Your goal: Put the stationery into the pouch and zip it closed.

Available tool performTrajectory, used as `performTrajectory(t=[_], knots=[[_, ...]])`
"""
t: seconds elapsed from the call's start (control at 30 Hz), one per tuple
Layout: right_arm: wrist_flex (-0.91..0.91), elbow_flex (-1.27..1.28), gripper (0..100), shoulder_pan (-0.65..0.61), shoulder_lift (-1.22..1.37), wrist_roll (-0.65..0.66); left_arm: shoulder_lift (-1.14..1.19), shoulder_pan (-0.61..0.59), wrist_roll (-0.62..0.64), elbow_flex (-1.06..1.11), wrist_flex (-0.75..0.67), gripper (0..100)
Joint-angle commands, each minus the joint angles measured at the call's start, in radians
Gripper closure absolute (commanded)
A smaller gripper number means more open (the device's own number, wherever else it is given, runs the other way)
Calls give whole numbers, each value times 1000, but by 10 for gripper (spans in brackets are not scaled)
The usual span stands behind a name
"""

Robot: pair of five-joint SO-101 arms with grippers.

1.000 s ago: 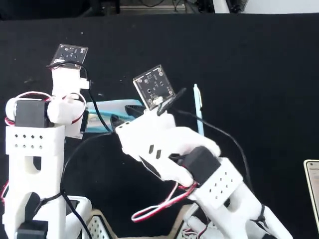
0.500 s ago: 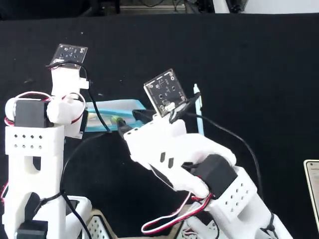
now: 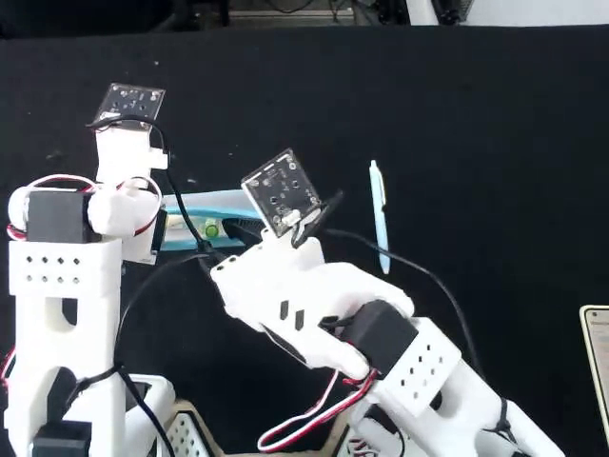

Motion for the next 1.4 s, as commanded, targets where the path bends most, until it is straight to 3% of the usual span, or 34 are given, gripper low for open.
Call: performTrajectory(t=[0.0, 0.33, 0.57, 0.7, 0.9, 1.23, 1.37], knots=[[-25, -1, 853, 43, -5, -11, 5, -12, -5, -16, 8, 970], [-17, -59, 854, 94, 220, -37, 5, -10, -3, -16, 8, 970], [68, -179, 855, 100, 240, -89, 5, -10, -3, -15, 8, 970], [97, -199, 982, 126, 236, -72, 5, -10, -3, -15, 8, 970], [167, -283, 987, 178, 219, -12, 5, -10, -3, -13, 8, 970], [114, -260, 983, 172, 214, -9, 5, -13, -3, -18, 8, 970], [84, -240, 982, 100, 223, -9, 5, -10, -3, -19, 8, 970]])
